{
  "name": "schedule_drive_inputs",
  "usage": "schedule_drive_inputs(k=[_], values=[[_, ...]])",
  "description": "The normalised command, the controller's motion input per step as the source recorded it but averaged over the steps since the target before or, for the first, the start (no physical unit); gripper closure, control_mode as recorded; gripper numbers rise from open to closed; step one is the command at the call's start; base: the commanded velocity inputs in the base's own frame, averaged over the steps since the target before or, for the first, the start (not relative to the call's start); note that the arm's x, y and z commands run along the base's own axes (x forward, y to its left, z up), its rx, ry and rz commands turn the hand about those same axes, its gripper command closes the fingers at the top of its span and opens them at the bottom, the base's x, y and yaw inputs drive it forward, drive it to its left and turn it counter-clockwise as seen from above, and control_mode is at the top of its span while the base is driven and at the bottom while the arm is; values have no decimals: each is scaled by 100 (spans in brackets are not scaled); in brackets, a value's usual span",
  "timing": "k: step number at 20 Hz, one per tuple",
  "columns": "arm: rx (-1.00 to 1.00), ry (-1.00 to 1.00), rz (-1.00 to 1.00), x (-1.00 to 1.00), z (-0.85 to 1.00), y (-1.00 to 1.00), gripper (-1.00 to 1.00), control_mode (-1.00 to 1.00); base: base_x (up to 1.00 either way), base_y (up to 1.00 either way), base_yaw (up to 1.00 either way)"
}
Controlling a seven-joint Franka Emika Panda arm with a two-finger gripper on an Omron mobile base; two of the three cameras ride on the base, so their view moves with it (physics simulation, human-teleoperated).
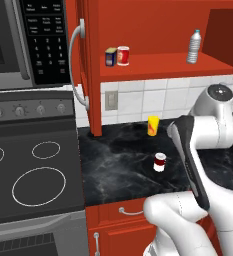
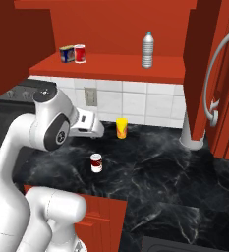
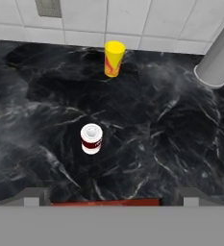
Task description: Pick the cans from the counter and place them in their designated side in the cabinet.
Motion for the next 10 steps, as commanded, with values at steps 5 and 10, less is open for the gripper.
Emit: schedule_drive_inputs(k=[5,10], values=[[0,0,1,17,-12,5,-100,-100,0,0,0],[0,3,1,15,-17,5,-100,-100,0,0,0]])
